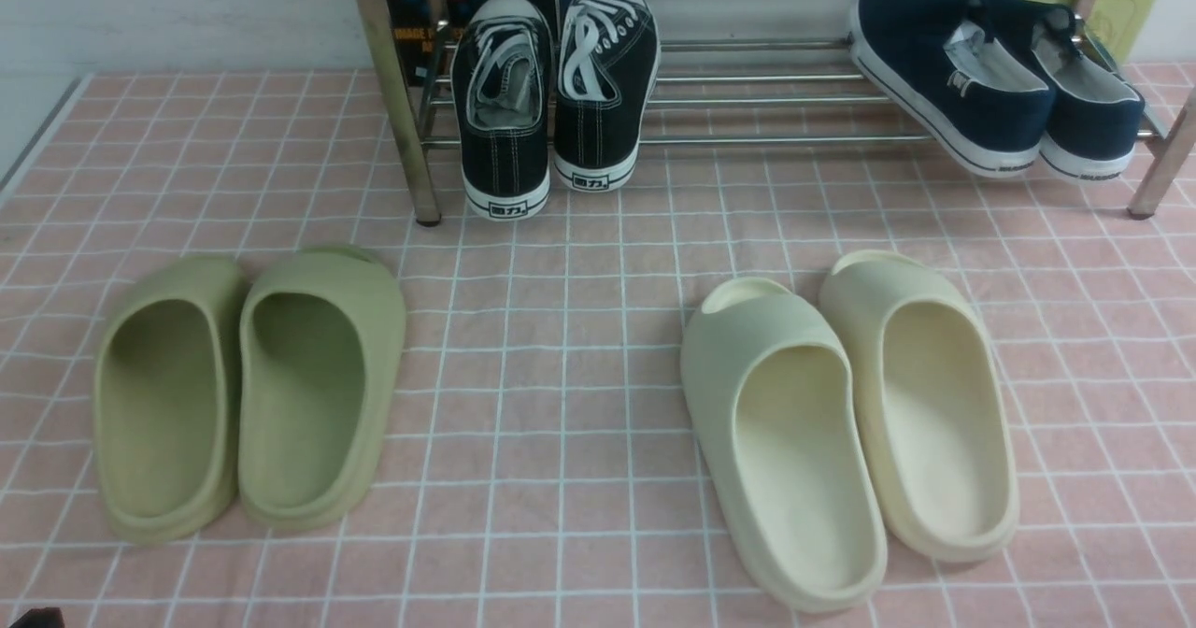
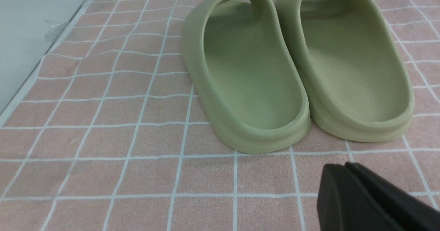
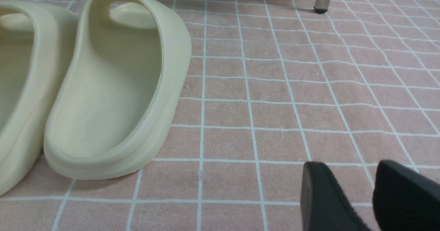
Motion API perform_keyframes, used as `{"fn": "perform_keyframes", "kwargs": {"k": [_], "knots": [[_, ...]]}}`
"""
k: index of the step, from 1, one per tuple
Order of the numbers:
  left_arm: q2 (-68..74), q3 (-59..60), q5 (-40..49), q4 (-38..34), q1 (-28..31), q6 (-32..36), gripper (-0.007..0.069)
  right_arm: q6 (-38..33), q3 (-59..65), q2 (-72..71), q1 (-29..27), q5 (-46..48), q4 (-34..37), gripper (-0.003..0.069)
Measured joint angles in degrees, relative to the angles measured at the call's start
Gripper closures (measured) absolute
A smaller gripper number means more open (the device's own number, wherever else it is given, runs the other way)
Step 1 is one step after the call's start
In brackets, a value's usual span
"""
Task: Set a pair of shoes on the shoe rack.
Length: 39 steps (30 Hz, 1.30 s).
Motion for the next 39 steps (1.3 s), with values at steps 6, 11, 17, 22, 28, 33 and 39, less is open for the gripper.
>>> {"fn": "perform_keyframes", "kwargs": {"k": [6,11,17,22,28,33,39], "knots": [[0.0,0.0,0.0,0.0,0.0,0.0,0.0601,0.0,0.0,0.0,0.0,0.0,0.0,0.0419],[0.0,0.0,0.0,0.0,0.0,0.0,0.0599,0.0,0.0,0.0,0.0,0.0,0.0,0.0419],[0.0,0.0,0.0,0.0,0.0,0.0,0.0591,0.0,0.0,0.0,0.0,0.0,0.0,0.0419],[0.0,0.0,0.0,0.1,0.0,0.0,0.0585,0.0,0.0,0.0,0.0,0.0,0.0,0.0419],[0.0,0.0,0.0,0.5,0.0,0.0,0.0580,0.0,0.0,0.0,0.0,0.0,0.0,0.0419],[0.0,0.0,0.1,1.3,0.0,0.0,0.0571,0.0,0.0,0.0,0.0,0.0,0.0,0.0419],[0.0,0.0,0.1,1.4,0.0,0.0,0.0568,0.0,0.0,0.0,0.0,0.0,0.0,0.0419]]}}
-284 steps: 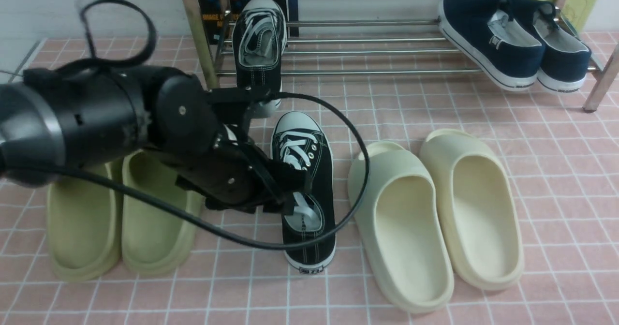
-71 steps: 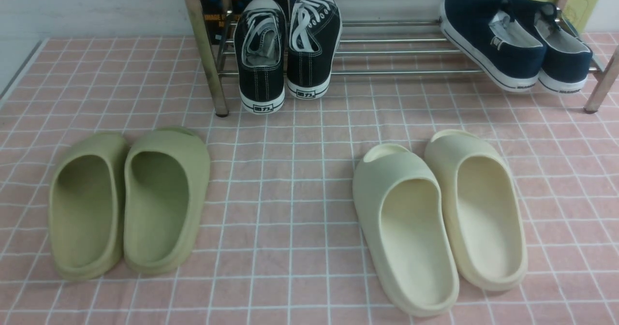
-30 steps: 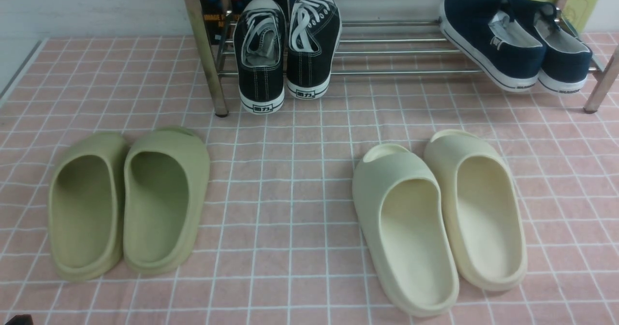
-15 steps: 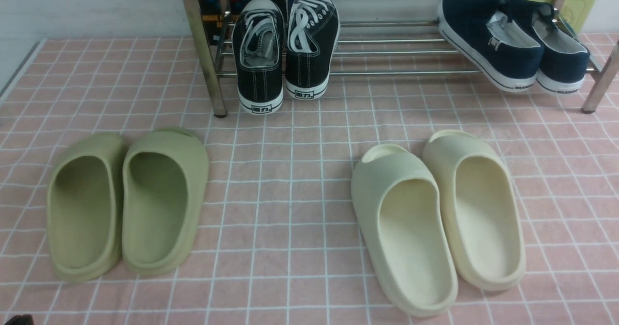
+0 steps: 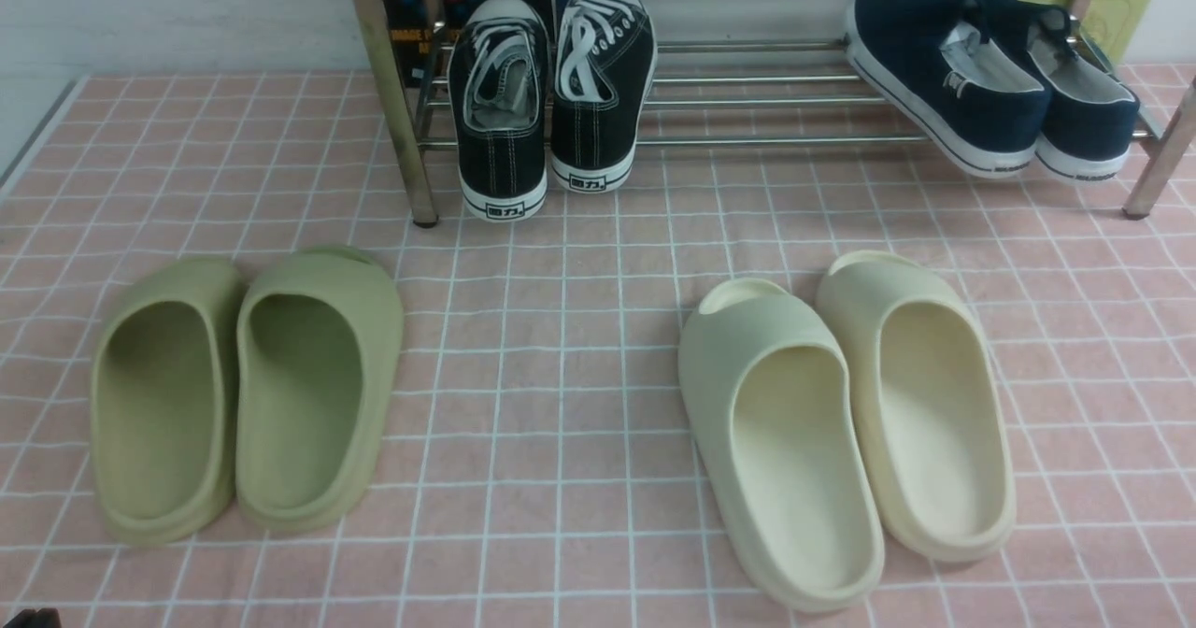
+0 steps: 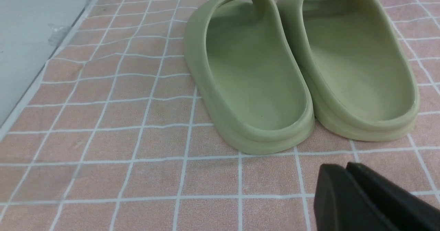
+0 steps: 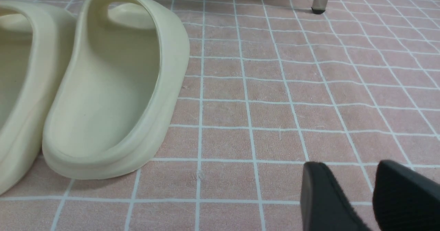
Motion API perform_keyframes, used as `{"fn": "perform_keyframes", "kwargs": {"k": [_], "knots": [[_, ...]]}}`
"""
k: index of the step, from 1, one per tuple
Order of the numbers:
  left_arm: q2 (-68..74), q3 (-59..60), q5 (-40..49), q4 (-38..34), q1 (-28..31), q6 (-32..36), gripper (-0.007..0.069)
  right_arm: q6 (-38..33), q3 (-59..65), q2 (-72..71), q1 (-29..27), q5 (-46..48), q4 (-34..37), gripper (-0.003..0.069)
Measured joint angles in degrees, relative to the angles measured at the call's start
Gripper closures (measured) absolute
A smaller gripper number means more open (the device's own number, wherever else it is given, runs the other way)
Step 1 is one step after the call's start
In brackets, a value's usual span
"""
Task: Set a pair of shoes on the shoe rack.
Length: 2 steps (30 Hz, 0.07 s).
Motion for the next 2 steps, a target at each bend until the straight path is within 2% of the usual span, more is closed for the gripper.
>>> {"fn": "perform_keyframes", "kwargs": {"k": [2], "knots": [[0.0,0.0,0.0,0.0,0.0,0.0,0.0566,0.0,0.0,0.0,0.0,0.0,0.0,0.0419]]}}
